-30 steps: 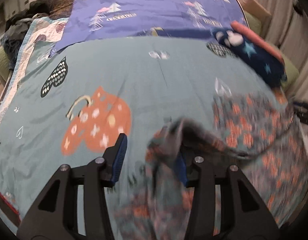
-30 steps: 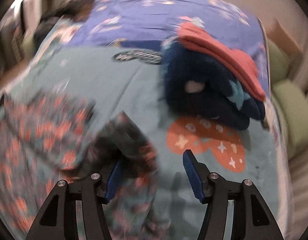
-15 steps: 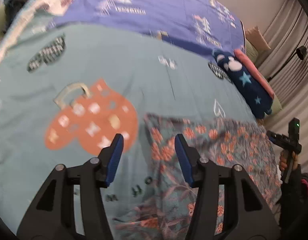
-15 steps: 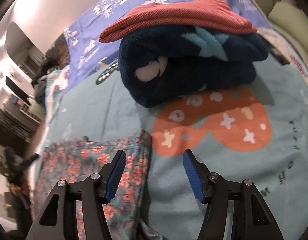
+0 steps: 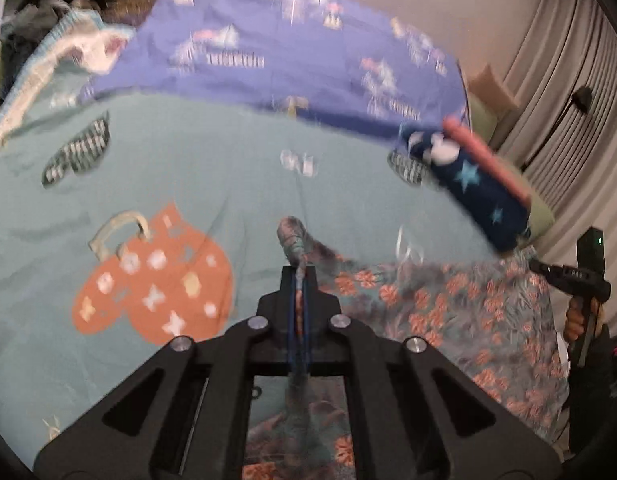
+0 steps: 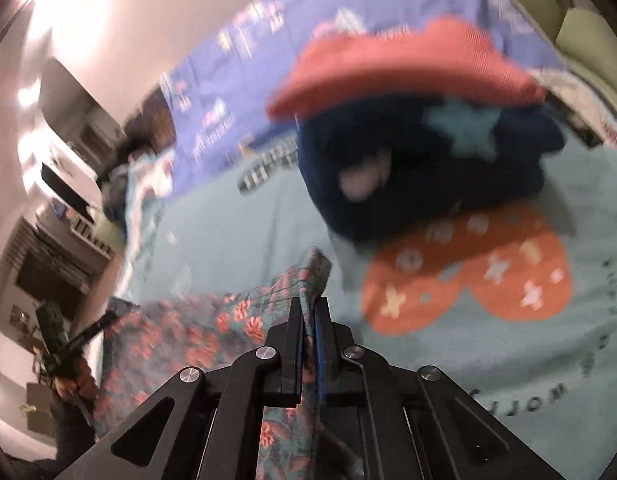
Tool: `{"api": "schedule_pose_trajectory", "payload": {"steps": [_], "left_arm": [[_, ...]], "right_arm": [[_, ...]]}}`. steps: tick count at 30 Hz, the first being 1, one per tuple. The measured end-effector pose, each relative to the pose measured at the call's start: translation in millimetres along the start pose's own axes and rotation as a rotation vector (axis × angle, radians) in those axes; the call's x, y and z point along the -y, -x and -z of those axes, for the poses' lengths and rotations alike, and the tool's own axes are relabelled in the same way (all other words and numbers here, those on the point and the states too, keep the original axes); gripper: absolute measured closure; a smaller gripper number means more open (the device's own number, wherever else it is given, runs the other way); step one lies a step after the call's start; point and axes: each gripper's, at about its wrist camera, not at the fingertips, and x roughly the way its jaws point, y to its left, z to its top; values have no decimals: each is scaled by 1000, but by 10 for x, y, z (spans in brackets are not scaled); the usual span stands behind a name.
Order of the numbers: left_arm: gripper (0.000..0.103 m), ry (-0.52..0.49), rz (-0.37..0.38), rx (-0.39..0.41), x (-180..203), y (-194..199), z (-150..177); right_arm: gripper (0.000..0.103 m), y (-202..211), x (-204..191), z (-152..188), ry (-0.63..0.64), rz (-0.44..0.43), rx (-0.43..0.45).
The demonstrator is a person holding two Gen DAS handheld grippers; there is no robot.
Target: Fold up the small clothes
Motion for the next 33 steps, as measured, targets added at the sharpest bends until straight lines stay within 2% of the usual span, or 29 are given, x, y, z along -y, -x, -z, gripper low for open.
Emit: {"api": "schedule_pose_trajectory", "payload": {"steps": [2,4,6,7,8,9,11,14,16,19,23,25,27,33], "left_arm": [[98,-8,-17,4,-48,-44,-50],[98,23,-30,-39,-146,-231,-35],[95,31,-73,-78,-180,-379,28],[94,34,-105,-96,-206,-407,71],[88,38,-114,-106,-229,-387,111],[74,49,-111,-113,-245,-331,146],[60,75,-103,-94,-260,-87,202],[54,56,-97,-33,-188,333,315],[53,56,-75,-14,-139,586,456],[53,60,-28,-43,-83,853,742],[47,81,93,-143,-67,1013,1122],[47,90,160,-205,-72,1020,1304],[47,74,188,-225,-35,1041,1396],[47,-1,260,-197,141,1202,1459]], "right_arm": [[98,-117,29,2,10,72,-23],[96,-328,143,42,-44,104,-88],[86,-390,185,102,-94,94,-105],[86,-332,175,140,-100,82,-88],[84,-255,162,175,-93,78,-77],[83,-124,129,227,-81,85,-59],[81,97,93,327,-67,107,-33],[80,479,50,597,-57,108,-5],[80,700,5,855,-59,70,-6],[79,870,-92,1229,-67,-5,-39],[64,1040,-141,1676,-37,-73,-95],[63,1069,-180,1816,-12,-103,-121],[62,1085,-253,1885,51,-108,-130],[61,1098,-497,1904,259,-72,-160]]}}
